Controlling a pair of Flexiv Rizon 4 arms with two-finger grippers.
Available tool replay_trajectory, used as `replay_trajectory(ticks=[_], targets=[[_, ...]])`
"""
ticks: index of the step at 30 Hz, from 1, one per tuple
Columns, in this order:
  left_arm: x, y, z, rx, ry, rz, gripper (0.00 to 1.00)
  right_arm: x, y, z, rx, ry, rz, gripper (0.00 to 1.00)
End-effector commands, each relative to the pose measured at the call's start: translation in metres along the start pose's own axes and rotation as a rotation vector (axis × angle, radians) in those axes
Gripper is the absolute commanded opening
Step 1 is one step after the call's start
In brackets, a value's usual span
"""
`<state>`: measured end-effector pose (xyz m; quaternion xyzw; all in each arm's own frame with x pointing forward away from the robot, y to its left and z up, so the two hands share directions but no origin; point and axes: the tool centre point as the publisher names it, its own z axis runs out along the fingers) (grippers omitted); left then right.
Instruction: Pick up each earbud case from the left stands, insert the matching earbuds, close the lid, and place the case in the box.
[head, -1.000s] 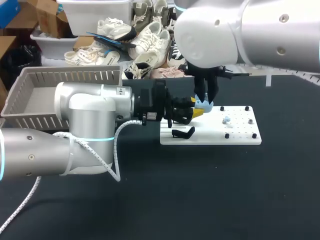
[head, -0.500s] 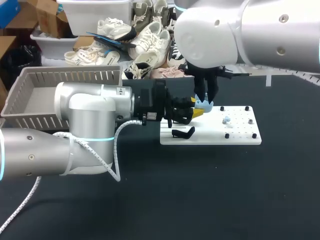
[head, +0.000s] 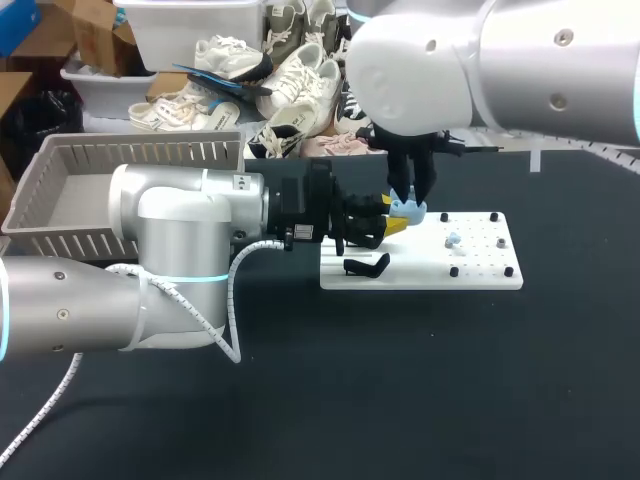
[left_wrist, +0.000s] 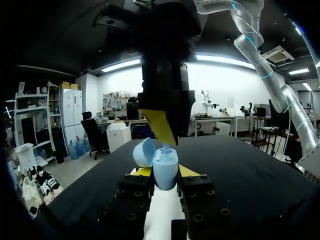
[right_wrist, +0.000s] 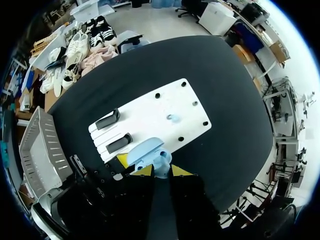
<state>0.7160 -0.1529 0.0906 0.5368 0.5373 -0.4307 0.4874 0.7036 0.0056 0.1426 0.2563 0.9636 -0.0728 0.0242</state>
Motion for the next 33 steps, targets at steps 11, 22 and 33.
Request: replay_trajectory(ticks=[11, 22, 33], targets=[[0.0001, -0.0014, 0.0000, -0.006, -0.001, 0.001, 0.00, 0.0001, 0.0030, 0.0012, 0.006, 0.007, -0.002, 0.00], [0.0001, -0.0014, 0.0000, -0.006, -0.001, 0.001, 0.00, -0.0033, -0.0018, -0.0003, 0.000, 0.004, 0.017, 0.00], [0.0001, -0.0014, 0.0000, -0.006, -0.001, 0.001, 0.00, -0.0053, -0.0003, -0.0002, 0.003, -0.001, 0.018, 0.00]])
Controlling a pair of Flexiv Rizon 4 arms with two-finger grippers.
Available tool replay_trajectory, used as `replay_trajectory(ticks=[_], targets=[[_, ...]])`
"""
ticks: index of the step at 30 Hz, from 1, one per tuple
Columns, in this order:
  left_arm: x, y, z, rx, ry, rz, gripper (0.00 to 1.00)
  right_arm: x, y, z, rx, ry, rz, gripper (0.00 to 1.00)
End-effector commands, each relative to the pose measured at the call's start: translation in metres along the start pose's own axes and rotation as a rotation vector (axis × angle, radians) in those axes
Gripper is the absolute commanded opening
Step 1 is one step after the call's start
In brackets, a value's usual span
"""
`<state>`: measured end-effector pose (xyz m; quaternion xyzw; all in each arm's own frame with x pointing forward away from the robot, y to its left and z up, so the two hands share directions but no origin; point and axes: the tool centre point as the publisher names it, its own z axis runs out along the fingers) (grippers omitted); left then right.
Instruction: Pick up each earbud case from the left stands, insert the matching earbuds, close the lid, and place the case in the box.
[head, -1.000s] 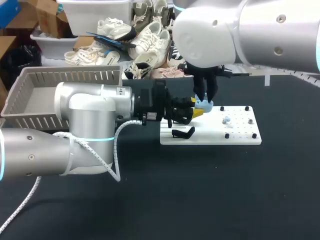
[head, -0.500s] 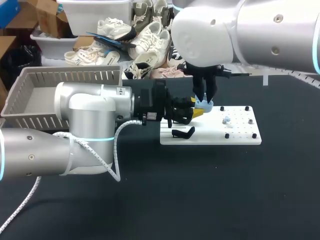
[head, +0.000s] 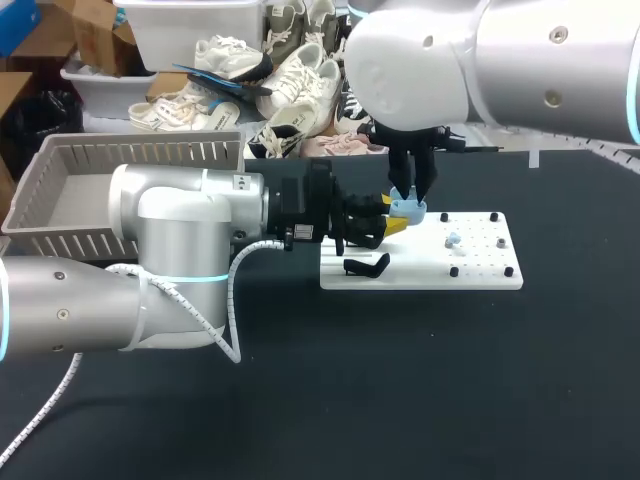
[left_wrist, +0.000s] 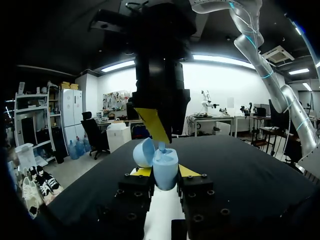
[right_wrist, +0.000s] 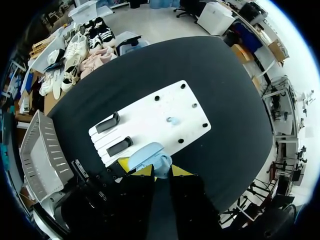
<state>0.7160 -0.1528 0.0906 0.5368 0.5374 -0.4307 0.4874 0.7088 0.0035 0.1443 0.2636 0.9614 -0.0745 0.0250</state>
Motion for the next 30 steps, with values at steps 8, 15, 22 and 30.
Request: replay_trajectory(ticks=[8, 15, 22, 30], targets=[[0.0001, -0.0014, 0.0001, -0.005, -0.001, 0.001, 0.00, -0.0012, -0.0057, 0.0023, 0.000, 0.005, 0.015, 0.00], [0.0001, -0.0014, 0.0001, -0.005, -0.001, 0.001, 0.00, -0.0006, -0.0085, 0.0021, -0.002, 0.004, 0.021, 0.00], [0.0001, -0.0014, 0.0001, -0.005, -0.001, 0.001, 0.00, 0.0008, -0.0082, 0.0042, -0.005, 0.012, 0.020, 0.00], [0.0001, -0.0014, 0.0001, -0.005, -0.001, 0.001, 0.00, 0.0009, -0.0051, 0.0039, -0.007, 0.016, 0.013, 0.00]])
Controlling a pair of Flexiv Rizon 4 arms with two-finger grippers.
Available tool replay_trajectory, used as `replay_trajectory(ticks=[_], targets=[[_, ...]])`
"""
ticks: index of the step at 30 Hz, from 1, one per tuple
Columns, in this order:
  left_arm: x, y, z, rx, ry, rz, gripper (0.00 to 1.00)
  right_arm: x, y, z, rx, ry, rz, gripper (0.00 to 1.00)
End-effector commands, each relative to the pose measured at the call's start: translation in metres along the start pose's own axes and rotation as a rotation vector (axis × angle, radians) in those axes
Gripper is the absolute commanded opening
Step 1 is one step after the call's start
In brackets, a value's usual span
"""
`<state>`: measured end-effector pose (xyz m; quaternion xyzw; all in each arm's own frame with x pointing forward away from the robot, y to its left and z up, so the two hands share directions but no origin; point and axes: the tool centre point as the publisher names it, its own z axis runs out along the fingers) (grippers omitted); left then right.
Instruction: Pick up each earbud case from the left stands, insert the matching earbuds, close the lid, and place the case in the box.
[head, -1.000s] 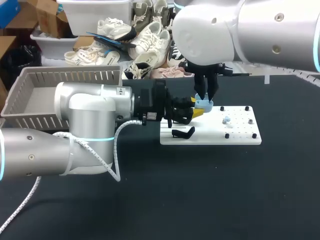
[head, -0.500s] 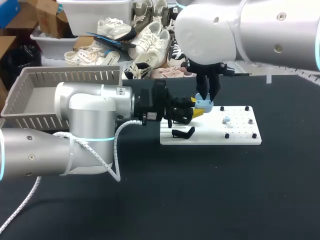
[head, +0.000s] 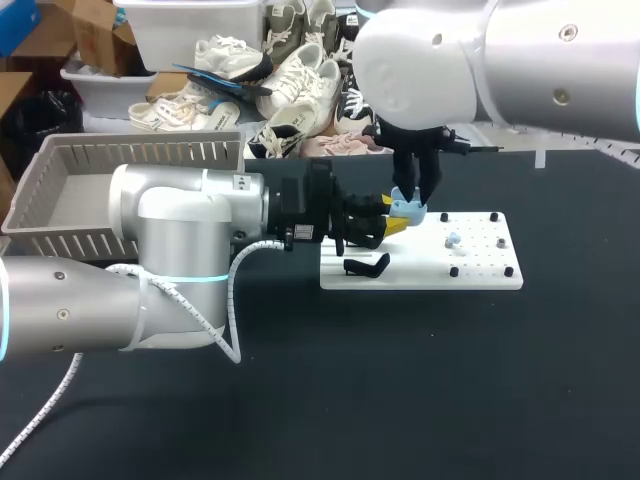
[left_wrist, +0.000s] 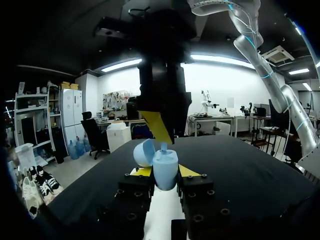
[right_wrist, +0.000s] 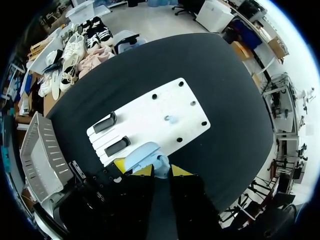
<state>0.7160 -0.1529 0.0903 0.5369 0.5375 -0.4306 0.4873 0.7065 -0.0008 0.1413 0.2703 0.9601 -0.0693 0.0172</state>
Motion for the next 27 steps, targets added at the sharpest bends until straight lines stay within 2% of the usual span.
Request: replay_trajectory(ticks=[1, 16, 27], targets=[[0.000, -0.001, 0.000, -0.005, -0.001, 0.001, 0.00, 0.001, -0.001, 0.000, -0.002, -0.002, -0.001, 0.00], [0.000, -0.001, 0.000, -0.005, -0.001, 0.001, 0.00, 0.004, -0.002, -0.002, -0.020, 0.001, -0.001, 0.00], [0.000, -0.001, 0.000, -0.005, -0.001, 0.001, 0.00, 0.005, -0.012, -0.006, -0.056, 0.001, -0.013, 0.00]])
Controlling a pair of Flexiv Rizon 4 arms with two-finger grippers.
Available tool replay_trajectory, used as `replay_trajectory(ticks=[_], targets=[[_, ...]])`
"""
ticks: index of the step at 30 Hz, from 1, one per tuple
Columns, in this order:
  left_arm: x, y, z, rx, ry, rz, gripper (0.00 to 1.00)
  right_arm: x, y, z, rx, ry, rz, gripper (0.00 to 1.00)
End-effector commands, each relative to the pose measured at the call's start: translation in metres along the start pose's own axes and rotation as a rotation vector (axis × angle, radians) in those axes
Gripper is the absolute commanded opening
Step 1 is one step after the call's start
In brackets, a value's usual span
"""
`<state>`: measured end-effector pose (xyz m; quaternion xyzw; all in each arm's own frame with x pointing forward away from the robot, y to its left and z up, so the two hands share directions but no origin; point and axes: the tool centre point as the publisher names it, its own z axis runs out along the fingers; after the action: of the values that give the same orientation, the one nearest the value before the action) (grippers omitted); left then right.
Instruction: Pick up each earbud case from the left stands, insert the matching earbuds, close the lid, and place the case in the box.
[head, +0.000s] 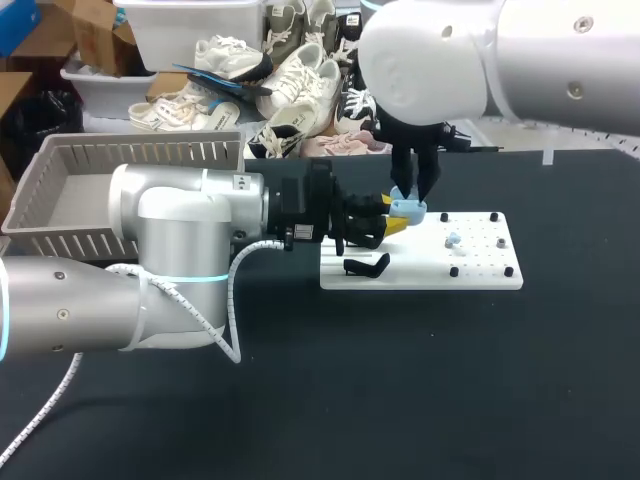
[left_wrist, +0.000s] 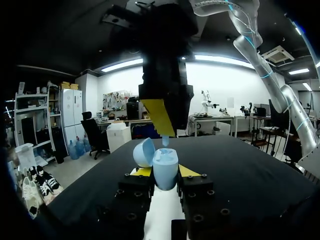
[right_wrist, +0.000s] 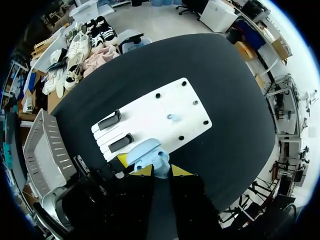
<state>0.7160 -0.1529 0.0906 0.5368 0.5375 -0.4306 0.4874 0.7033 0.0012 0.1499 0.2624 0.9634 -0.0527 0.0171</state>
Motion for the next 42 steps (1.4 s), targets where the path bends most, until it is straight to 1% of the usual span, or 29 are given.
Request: replay_trajectory(ticks=[1, 12, 31, 42], targets=[[0.000, -0.001, 0.000, -0.005, -0.001, 0.001, 0.00, 0.002, -0.012, 0.003, -0.024, -0.006, 0.004, 0.00], [0.000, -0.001, 0.000, -0.005, -0.001, 0.001, 0.00, 0.002, -0.007, 0.004, -0.033, -0.006, -0.008, 0.00], [0.000, -0.001, 0.000, -0.005, -0.001, 0.001, 0.00, -0.003, 0.002, 0.007, -0.035, 0.000, -0.019, 0.00], [0.000, -0.001, 0.000, -0.005, -0.001, 0.001, 0.00, -0.003, 0.004, 0.010, -0.035, 0.012, -0.020, 0.00]])
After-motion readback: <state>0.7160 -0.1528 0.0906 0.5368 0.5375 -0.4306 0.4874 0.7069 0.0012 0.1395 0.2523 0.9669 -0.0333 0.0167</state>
